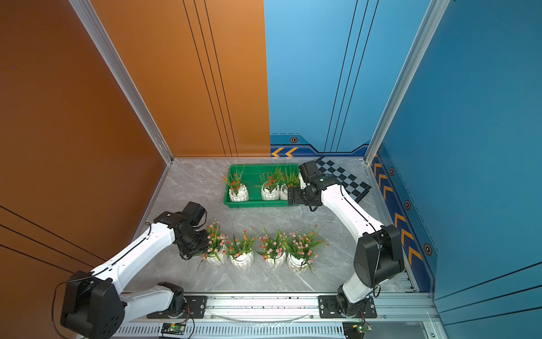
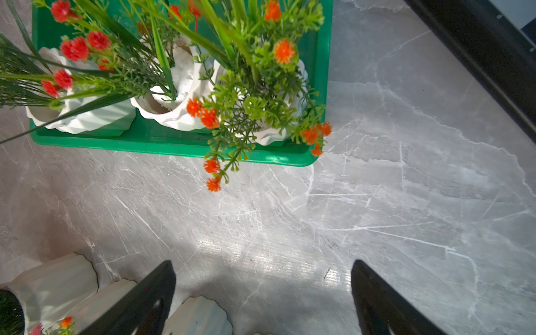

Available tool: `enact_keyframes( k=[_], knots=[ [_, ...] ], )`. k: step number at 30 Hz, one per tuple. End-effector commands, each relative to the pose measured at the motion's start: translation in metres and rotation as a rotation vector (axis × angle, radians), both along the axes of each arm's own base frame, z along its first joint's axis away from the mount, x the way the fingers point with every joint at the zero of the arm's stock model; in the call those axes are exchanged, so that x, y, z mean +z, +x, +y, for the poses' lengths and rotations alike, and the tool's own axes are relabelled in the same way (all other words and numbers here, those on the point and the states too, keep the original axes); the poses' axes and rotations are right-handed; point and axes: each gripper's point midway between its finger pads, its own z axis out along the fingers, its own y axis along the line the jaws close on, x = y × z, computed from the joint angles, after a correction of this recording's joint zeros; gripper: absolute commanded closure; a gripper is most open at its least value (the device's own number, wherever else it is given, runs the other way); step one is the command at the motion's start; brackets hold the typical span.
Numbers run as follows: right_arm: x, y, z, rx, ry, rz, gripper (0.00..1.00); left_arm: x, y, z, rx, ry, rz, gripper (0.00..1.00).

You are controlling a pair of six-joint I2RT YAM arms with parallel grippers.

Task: Put the potted gypsophila into the storage box
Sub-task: Pick up the baby's breath potted plant from the center of the board.

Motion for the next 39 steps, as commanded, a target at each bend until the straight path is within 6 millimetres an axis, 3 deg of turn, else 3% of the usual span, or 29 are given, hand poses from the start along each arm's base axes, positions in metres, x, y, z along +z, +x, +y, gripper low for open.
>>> enact_keyframes(
  k=[1, 19, 30, 39],
  knots=[
    [-0.009, 0.001, 0.001, -0.015, 0.005, 0.026, 0.05, -0.010, -0.008, 0.011, 0.002, 0.065, 0.034, 0.71],
    [-0.009, 0.006, 0.005, -0.006, 0.013, 0.024, 0.05, 0.001, 0.003, 0.004, -0.017, 0.055, -0.006, 1.00],
    [-0.006, 0.010, 0.006, -0.001, 0.019, 0.018, 0.04, 0.017, 0.020, 0.000, -0.046, 0.045, -0.058, 1.00],
    [-0.004, 0.012, 0.005, 0.000, 0.027, 0.015, 0.04, 0.031, 0.036, 0.007, -0.069, 0.082, -0.074, 1.00]
  ],
)
